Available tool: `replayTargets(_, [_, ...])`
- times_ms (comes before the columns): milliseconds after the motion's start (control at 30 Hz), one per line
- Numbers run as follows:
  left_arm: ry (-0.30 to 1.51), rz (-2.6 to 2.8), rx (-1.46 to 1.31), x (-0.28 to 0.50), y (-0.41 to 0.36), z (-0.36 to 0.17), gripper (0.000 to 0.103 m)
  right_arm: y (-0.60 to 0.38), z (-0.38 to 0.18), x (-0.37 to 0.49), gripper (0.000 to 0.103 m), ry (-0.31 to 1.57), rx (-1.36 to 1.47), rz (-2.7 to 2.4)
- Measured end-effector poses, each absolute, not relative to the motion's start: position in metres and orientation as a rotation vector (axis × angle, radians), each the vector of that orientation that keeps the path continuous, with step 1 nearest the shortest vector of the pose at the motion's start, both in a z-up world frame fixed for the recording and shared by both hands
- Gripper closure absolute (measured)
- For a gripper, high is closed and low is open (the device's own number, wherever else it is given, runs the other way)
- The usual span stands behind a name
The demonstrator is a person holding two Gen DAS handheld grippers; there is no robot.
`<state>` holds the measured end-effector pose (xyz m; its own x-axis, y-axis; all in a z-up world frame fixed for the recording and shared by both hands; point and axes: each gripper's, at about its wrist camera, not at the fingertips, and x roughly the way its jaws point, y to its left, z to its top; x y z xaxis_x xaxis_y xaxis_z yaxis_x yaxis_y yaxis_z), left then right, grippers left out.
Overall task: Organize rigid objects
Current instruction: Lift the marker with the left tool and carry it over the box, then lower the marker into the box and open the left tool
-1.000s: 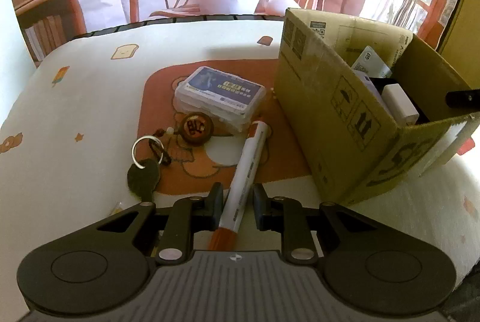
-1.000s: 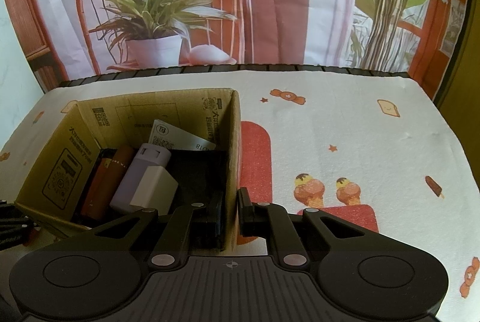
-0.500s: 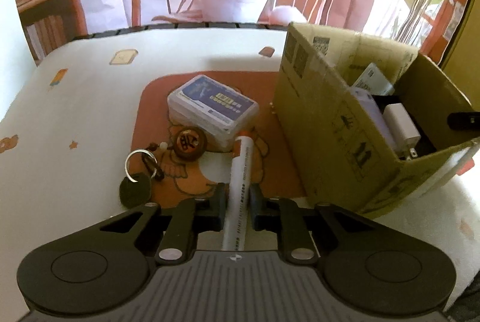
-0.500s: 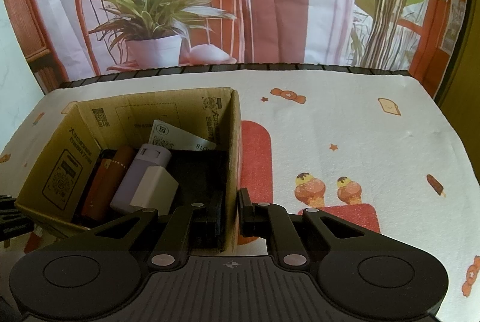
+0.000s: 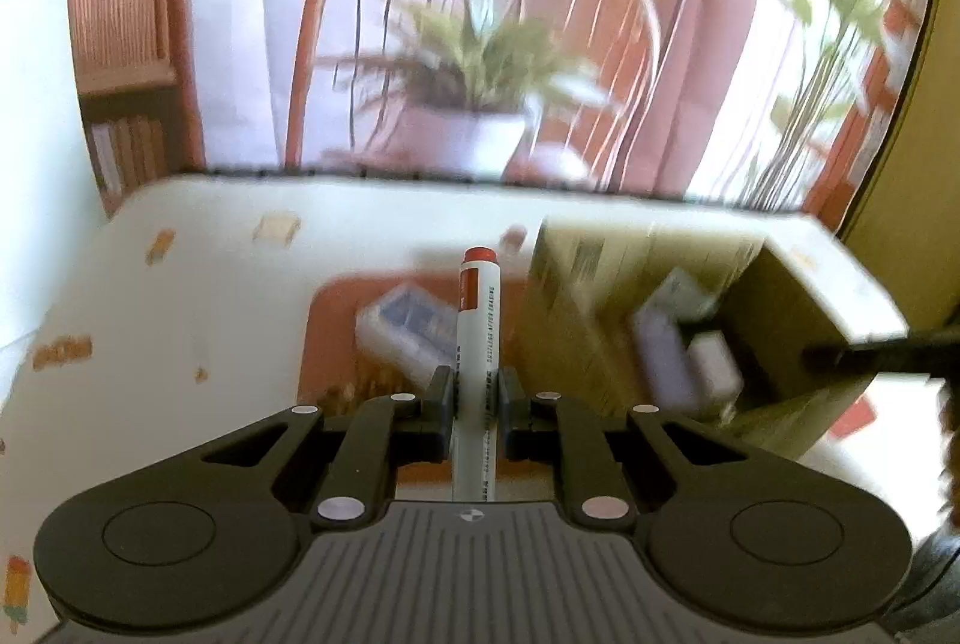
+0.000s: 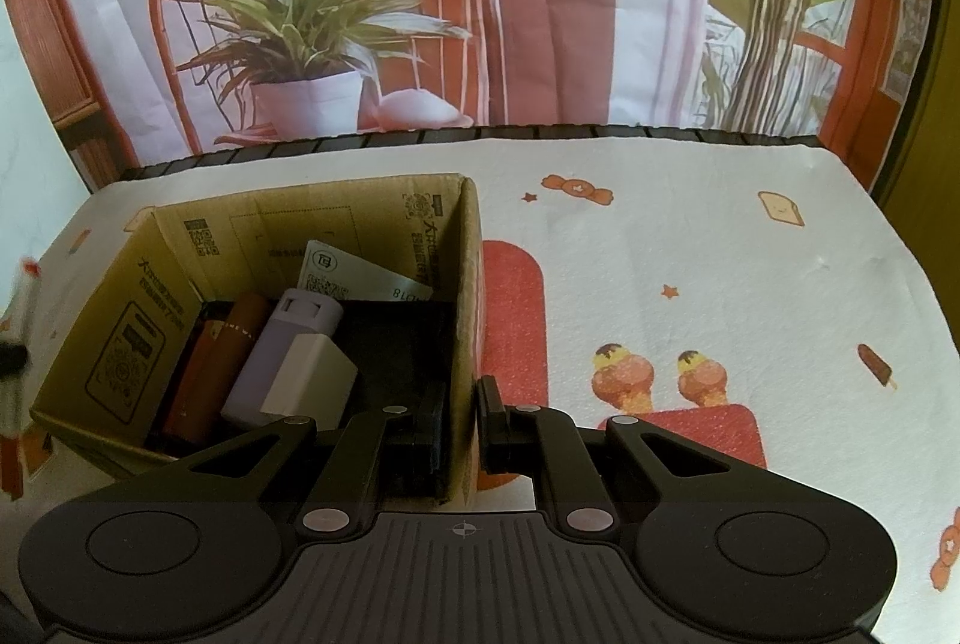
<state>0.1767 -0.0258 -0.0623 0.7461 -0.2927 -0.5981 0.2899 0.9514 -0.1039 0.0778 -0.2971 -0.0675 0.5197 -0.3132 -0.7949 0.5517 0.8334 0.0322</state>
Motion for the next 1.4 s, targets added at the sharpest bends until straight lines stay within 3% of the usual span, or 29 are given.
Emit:
replayTargets(433, [0.477,-0.468,-0.002,0.177,-0.089,0.001,0.087,-0.298,-0.069,0.078,0.092,0.881,0.305,-0.523])
replayTargets(1400, [0.602,-0.596,0.189,0.207,-0.166,-0.064,0.087,-0.299,-0.068,0.079,0.093,0.888,0.304,-0.515])
